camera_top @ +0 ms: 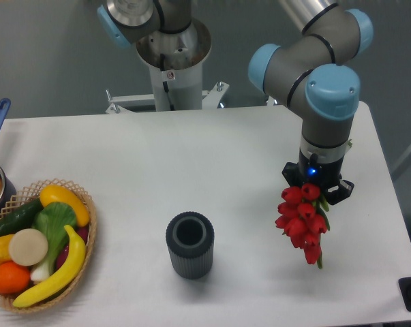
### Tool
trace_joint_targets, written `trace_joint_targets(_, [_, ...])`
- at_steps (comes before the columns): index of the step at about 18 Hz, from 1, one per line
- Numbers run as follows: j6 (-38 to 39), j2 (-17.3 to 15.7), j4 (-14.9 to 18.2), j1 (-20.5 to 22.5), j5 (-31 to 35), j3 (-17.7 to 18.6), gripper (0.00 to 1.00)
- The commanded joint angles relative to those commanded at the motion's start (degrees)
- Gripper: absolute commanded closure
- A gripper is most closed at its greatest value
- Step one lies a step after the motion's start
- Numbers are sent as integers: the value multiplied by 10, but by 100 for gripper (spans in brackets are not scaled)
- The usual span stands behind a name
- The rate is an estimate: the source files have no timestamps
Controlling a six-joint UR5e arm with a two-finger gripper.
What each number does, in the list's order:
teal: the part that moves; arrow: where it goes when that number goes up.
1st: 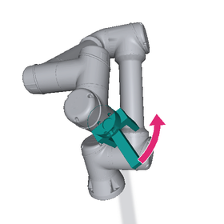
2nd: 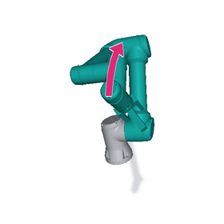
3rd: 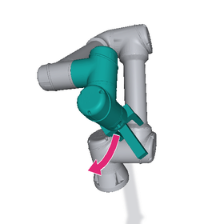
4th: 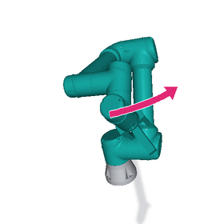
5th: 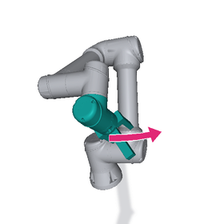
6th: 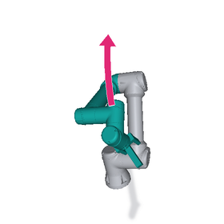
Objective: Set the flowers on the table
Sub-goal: 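Lower the held red tulips toward the table beside the grey vase, then open the gripper to release the tulips onto the table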
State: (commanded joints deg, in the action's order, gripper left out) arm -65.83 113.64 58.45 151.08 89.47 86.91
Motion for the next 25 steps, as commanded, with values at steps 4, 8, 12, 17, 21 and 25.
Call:
trace_joint_targets(4, [1, 3, -2, -4, 0, 14, 73])
trace_joint_targets(8, [4, 23, -2, -12, -2, 18, 65])
trace_joint_targets(12, [15, 31, -37, -18, -4, 40, 44])
trace_joint_targets(17, [20, 30, -58, -18, -6, 63, 0])
trace_joint_targets(21, [14, 14, -86, -15, -5, 95, 0])
trace_joint_targets(25, [15, 3, -96, -11, -2, 101, 0])
